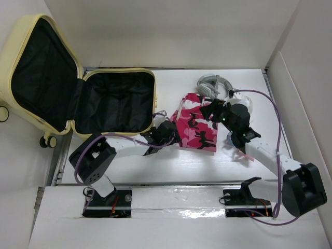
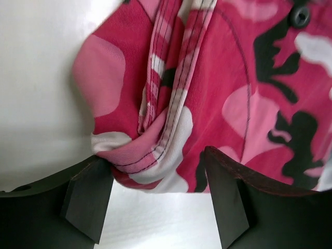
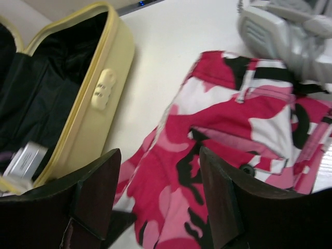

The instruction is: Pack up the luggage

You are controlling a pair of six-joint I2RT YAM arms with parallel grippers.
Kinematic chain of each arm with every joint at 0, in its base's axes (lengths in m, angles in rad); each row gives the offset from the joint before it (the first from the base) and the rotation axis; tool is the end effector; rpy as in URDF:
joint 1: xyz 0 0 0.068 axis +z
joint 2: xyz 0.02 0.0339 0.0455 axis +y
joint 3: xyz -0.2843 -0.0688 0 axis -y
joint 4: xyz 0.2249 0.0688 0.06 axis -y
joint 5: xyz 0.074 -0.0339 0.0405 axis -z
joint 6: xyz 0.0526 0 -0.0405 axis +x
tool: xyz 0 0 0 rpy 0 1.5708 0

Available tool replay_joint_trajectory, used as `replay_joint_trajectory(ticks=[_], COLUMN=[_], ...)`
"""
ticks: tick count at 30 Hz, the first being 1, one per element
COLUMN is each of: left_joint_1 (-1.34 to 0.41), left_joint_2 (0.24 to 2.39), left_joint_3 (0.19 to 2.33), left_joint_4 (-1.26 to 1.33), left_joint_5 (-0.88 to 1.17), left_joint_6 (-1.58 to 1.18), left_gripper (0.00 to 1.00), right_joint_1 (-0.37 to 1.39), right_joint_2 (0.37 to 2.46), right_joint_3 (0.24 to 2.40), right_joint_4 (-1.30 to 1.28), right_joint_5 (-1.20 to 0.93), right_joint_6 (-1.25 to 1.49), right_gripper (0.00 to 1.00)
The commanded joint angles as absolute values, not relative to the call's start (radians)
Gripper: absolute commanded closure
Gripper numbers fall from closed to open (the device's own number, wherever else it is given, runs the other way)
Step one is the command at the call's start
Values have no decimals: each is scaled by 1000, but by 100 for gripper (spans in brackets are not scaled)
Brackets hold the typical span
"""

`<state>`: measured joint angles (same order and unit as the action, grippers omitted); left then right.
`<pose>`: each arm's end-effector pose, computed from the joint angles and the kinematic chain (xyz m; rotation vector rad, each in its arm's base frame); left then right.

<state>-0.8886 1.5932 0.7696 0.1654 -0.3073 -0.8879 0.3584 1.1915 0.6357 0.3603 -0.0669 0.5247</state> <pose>0.2150 -0.2395 0.1976 -0.1713 2.2640 -0.6411 0.2437 0.0950 0.2853 0.1012 1.8164 0.6933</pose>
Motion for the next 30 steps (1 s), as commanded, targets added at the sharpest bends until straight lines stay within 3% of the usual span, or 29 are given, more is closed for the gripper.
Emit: replay_joint_trajectory(ticks=[1, 6, 10, 17, 18, 19, 21, 22, 23, 25, 27, 30], left_joint_1=[-813, -787, -836, -966, -988, -1033, -1078, -1118, -1130, -1140, -1140, -1100], left_joint_2=[1598, 1600, 1527, 1459, 1456, 1456, 1466, 1483, 1492, 1538, 1584, 1684], left_joint_3=[879, 945, 864, 701, 698, 703, 725, 765, 785, 836, 871, 959], left_joint_4=[253, 226, 235, 230, 206, 190, 126, 94, 66, 51, 41, 2], left_joint_5=[-373, -402, -422, -449, -474, -526, -581, -642, -659, -638, -617, -571], left_joint_6=[-844, -834, -854, -991, -1005, -1032, -1054, -1071, -1090, -1095, -1147, -1234], left_gripper=[35, 29, 27, 34, 35, 36, 38, 40, 40, 37, 35, 27], right_joint_1=[397, 417, 417, 417, 417, 417, 417, 417, 417, 417, 417, 417], right_joint_2=[1120, 1033, 993, 960, 956, 953, 945, 942, 940, 939, 937, 924], right_joint_3=[637, 618, 611, 606, 604, 604, 601, 600, 600, 595, 594, 592], right_joint_4=[284, 212, 169, 141, 140, 138, 138, 140, 140, 138, 141, 130], right_joint_5=[-11, -9, -25, -5, -5, -5, -5, -5, -5, -5, -9, -21], right_joint_6=[442, 393, 353, 334, 334, 334, 331, 330, 327, 322, 321, 314], right_gripper=[32, 28, 25, 28, 30, 43, 54, 74, 82, 88, 86, 62])
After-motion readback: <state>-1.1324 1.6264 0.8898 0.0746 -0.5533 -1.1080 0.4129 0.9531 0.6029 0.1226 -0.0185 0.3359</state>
